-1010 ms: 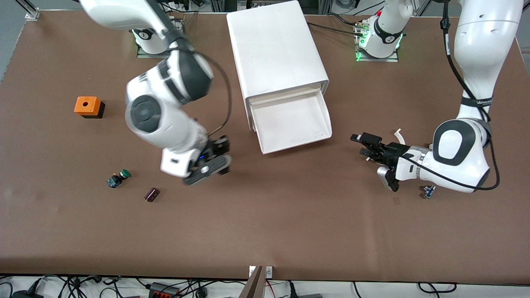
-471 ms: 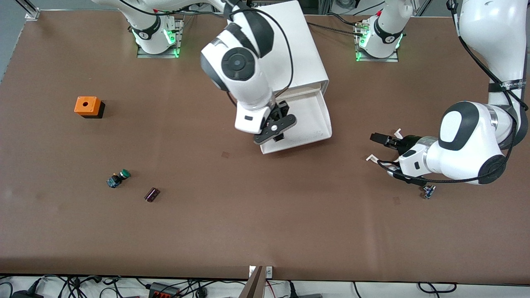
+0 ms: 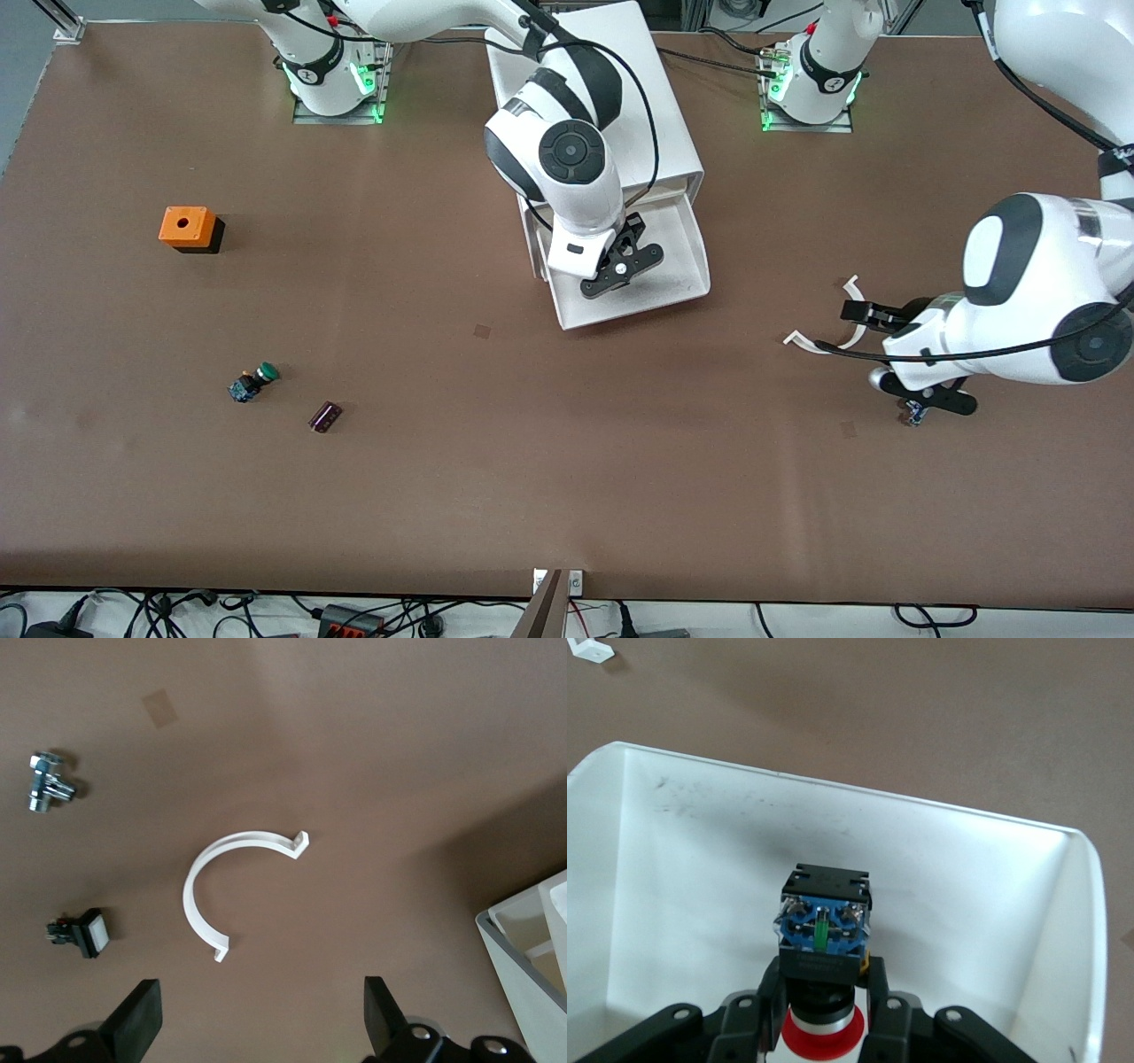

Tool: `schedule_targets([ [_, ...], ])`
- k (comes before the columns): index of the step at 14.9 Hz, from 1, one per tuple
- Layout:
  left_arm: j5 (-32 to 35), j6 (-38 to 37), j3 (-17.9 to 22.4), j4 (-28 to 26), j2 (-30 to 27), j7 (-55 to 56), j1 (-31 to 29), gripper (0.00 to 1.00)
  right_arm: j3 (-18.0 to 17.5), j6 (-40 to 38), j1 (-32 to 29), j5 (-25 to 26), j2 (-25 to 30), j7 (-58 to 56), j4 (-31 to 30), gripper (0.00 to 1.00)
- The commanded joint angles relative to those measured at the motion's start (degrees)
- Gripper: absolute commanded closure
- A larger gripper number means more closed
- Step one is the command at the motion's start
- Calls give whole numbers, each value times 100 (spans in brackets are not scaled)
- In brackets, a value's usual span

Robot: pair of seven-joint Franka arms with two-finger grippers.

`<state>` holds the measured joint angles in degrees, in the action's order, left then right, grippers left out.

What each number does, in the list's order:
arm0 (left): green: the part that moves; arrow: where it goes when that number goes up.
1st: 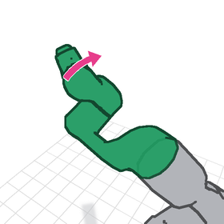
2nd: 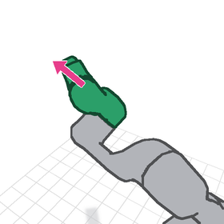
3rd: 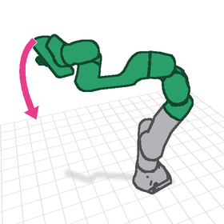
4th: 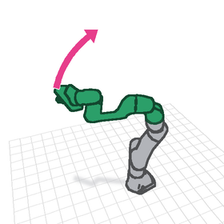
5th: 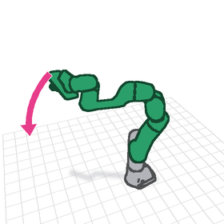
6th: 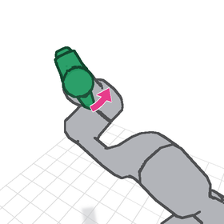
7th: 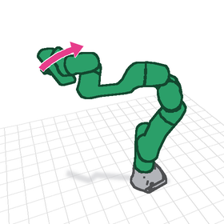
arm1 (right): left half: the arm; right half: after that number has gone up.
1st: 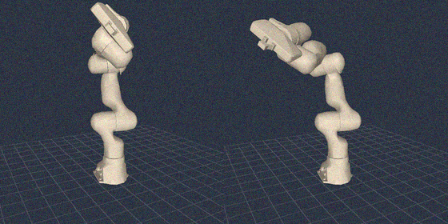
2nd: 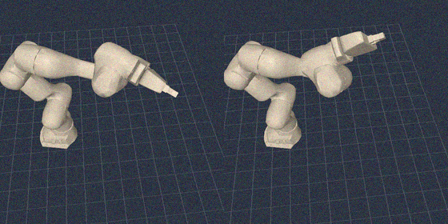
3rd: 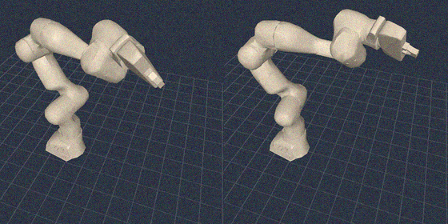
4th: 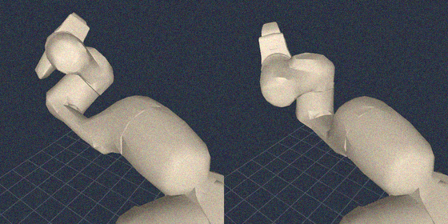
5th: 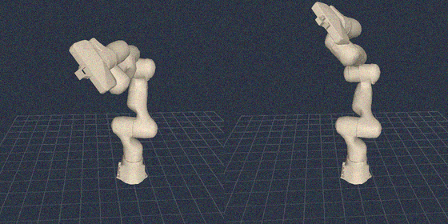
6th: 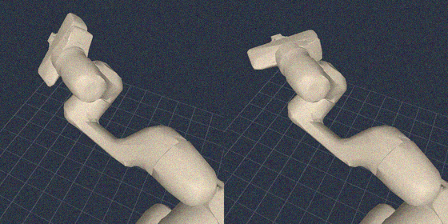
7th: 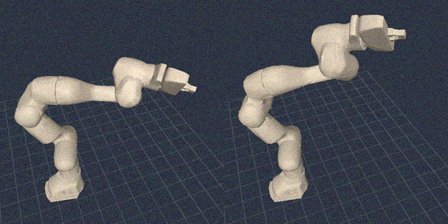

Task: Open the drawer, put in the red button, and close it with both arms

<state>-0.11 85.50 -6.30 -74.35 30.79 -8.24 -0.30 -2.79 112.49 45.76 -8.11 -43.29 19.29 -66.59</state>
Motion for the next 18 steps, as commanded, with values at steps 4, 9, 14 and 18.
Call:
schedule_targets([
  [4, 73, 19, -3, 228, 147, 164, -14, 0, 51, 19, 55, 29, -180, 233, 120, 84],
  [9, -349, 204, -55, 114, 120, 833, -32, 0, 51, -104, 20, -7, -75, 495, 137, 0],
  [14, -375, 475, -274, 35, 85, 1465, 56, 0, 446, -210, -479, 20, 224, 998, 594, 0],
  [18, -367, 1501, -766, -482, 76, 2535, 73, 0, 402, -717, -1384, 11, 444, 945, 568, 0],
])
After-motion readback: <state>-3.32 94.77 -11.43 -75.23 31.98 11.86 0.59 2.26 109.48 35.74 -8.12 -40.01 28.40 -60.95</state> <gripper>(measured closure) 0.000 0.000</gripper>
